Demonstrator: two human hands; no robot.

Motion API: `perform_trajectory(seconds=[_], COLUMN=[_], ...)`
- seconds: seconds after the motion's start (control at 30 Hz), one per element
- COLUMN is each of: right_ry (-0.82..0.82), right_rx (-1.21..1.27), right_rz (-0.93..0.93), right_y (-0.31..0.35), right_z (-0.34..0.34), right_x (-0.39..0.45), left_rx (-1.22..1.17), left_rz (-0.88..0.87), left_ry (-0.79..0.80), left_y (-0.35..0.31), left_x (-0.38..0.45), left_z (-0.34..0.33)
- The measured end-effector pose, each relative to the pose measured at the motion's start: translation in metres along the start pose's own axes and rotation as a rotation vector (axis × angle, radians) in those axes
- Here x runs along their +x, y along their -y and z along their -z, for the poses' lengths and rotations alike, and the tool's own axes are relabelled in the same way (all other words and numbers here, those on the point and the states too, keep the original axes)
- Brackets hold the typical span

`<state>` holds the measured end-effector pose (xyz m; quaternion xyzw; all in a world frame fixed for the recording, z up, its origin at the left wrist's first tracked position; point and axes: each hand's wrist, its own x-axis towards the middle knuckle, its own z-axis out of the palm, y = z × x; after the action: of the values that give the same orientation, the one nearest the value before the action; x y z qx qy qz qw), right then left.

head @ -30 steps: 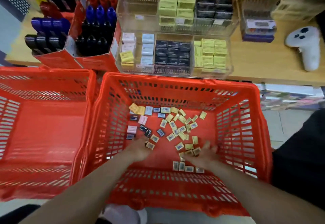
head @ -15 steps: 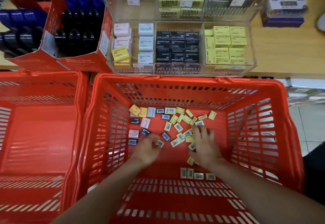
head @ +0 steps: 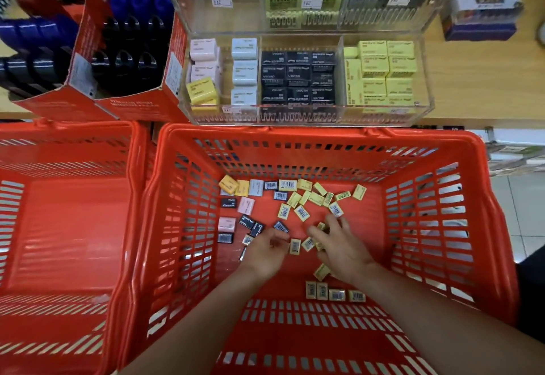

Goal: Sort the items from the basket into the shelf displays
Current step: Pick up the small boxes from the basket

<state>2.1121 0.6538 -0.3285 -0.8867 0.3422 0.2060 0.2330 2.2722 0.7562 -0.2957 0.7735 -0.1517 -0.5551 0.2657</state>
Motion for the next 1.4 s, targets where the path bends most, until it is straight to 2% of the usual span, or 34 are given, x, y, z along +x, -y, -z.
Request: perform_trajectory(seconds=[0.1, 0.2, 0.3, 0.4, 0.47, 0.53, 0.6, 0.7, 0.83, 0.9, 1.03, 1.17, 1.23, 1.4], right_ry=[-0.066, -0.209, -0.298, -0.202, -0.112, -0.027, -0.020, -0.123, 0.147, 0.100, -0.043, -0.065, -0.076, -0.084], right_rx=[0.159, 0.520, 0.698, 0.835, 0.927, 0.982, 0.924, 0.626, 0.261, 0.146, 0.124, 0.106, 0.282, 1.223], right_rz=[-0.056, -0.212, -0.182, -0.068, -0.023, 0.000, -0.005, -0.067, -0.153, -0.148, -0.169, 0.000, -0.010, -0.346], right_y=[-0.008, -0.003, 0.016, 0.045, 0.057, 0.054, 0.038, 0.010, 0.010, 0.022, 0.039, 0.044, 0.041, 0.042], right_z=[-0.004, 0.004, 0.020, 0.035, 0.045, 0.057, 0.069, 0.071, 0.029, 0.008, -0.008, -0.015, -0.012, 0.039], right_x=[-0.006, -0.007, -0.007, -0.009, -0.011, -0.012, -0.016, -0.024, -0.028, -0.023, -0.007, 0.001, 0.001, -0.007], left_rx=[-0.051, -0.146, -0.350, -0.696, -0.875, -0.998, -1.061, -1.019, -0.774, -0.755, -0.756, -0.761, -0.766, -0.729], left_rz=[0.036, 0.060, 0.165, 0.316, 0.349, 0.334, 0.309, 0.322, 0.273, 0.239, 0.204, 0.198, 0.193, 0.149], left_ry=[-0.004, 0.014, 0.083, 0.252, 0.347, 0.345, 0.270, 0.141, 0.029, 0.042, 0.102, 0.047, 0.015, 0.058], left_y=[-0.001, -0.005, -0.015, -0.024, -0.026, -0.022, -0.016, -0.008, -0.002, 0.001, 0.011, 0.017, 0.018, -0.005], left_x=[0.002, 0.004, 0.002, -0.001, -0.004, -0.007, -0.008, -0.004, -0.003, -0.005, -0.003, 0.002, 0.004, -0.010], left_z=[-0.002, -0.003, -0.007, -0.012, -0.012, -0.004, 0.009, 0.026, 0.036, 0.040, 0.046, 0.051, 0.053, 0.057])
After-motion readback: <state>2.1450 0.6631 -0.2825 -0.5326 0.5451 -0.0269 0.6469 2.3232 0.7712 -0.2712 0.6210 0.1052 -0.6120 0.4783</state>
